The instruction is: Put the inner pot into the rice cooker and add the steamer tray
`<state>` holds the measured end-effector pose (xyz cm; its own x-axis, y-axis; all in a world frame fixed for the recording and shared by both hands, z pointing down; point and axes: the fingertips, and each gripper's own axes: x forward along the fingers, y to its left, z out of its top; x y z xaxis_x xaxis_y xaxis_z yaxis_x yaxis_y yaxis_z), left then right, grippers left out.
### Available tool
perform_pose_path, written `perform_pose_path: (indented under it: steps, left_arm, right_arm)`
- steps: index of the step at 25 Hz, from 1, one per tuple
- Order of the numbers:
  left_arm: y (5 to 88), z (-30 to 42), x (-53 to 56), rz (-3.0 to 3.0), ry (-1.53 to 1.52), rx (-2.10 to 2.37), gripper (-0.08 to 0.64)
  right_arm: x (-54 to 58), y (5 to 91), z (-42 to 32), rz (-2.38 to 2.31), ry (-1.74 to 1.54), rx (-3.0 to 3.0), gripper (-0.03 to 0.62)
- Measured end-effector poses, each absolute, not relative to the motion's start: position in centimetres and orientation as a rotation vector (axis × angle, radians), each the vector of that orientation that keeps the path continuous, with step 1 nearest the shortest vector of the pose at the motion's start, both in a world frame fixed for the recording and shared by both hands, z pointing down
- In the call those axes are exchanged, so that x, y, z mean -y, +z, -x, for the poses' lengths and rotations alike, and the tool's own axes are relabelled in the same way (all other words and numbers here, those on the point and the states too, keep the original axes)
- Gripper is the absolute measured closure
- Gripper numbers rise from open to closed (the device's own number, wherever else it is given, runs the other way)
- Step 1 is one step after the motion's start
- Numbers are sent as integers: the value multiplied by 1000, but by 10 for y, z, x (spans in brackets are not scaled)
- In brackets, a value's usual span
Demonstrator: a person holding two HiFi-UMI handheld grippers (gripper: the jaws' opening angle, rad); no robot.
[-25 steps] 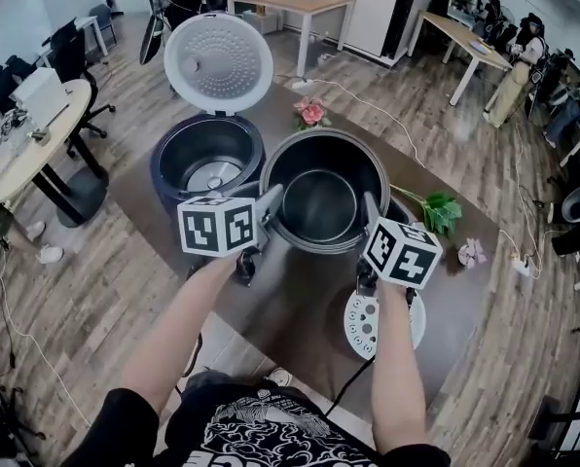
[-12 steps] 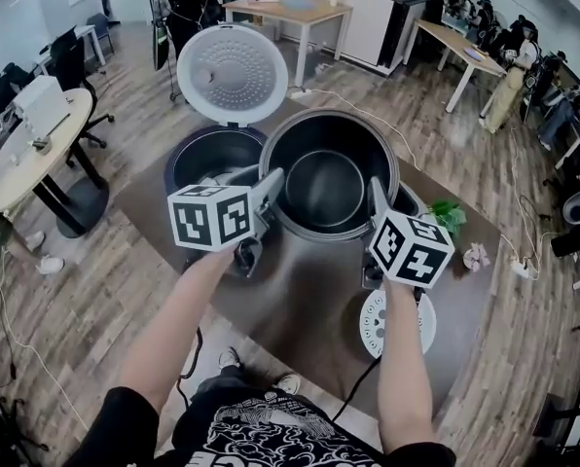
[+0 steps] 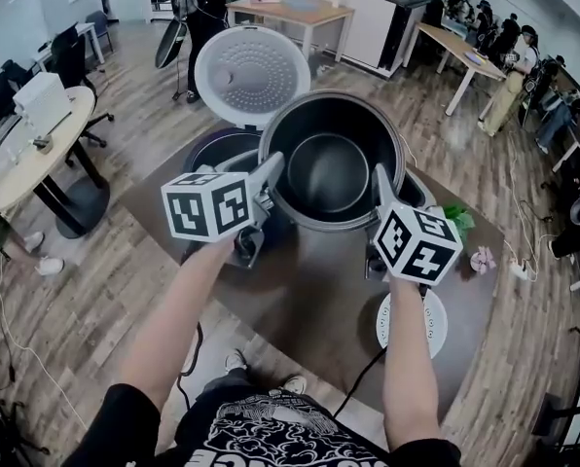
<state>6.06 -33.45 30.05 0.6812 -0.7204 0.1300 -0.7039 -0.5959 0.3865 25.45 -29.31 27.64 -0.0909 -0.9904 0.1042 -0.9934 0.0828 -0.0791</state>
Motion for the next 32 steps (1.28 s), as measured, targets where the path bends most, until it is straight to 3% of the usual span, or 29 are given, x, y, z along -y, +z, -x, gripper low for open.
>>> perform_pose_path:
  steps: [20, 32]
  left_arm:
    - [287, 62, 358, -2442, -137, 1266, 448]
    - [320, 110, 389, -2383, -67, 1287, 448]
  right_arm:
    - [334, 268, -136, -1974, 192, 2426, 457]
    - [370, 314, -88, -1933, 385, 2415, 457]
